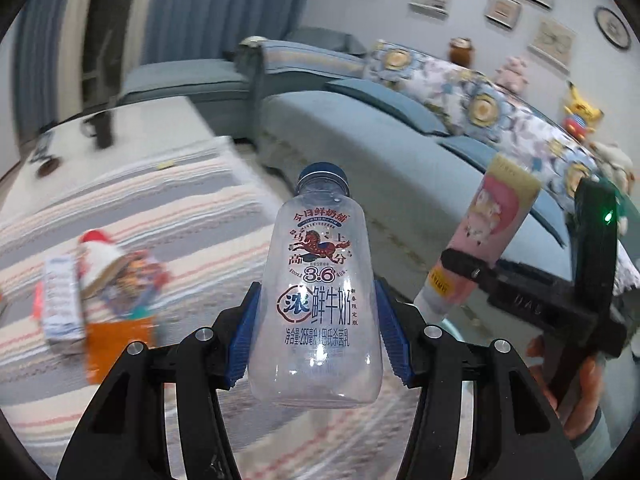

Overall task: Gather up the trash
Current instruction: 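Carry both bottles over the blue basket and open both tools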

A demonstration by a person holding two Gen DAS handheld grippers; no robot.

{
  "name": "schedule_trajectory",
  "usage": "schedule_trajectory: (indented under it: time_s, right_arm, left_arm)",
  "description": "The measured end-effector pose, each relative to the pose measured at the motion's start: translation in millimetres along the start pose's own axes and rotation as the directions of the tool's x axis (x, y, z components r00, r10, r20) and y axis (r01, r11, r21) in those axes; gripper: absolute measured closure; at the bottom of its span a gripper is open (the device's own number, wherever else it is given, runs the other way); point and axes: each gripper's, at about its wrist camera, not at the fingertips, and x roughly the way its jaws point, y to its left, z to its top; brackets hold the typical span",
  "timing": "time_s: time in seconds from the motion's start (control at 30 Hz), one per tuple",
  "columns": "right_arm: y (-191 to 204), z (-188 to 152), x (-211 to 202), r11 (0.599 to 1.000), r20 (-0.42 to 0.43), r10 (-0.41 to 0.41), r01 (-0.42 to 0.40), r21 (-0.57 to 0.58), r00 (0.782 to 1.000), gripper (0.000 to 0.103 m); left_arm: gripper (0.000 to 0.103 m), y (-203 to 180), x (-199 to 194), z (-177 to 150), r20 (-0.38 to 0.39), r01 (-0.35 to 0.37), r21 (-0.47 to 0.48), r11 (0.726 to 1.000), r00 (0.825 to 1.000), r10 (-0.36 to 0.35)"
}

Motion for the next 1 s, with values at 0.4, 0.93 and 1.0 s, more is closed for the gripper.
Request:
schedule_trajectory:
  time_s: [0.4,0.93,1.0]
  right_arm:
    - [-132.5,-76.3,30.2,0.95,-0.211,-0.141,0.193,0.246,0.967,0.058]
    - [-169.9,-137.8,69.9,0.913,-0.4,-0.129,0.266,0.308,0.907,0.054]
    - [-172.0,-137.0,67.7,0.912,-0.396,-0.134,0.27,0.309,0.908,0.051]
  left_arm:
    - [0.05,-104.5,99.8,-32.3,-0.184,0.167,0.136,0.977,0.973,-0.141]
    - [0.045,-129.0,159.3,-71.8,-0.333,0.214,0.164,0.963,0.931,-0.15]
    - [0.044,-127.6,157.5,-73.4,-0.332,0.203,0.172,0.964,0.933,-0.137]
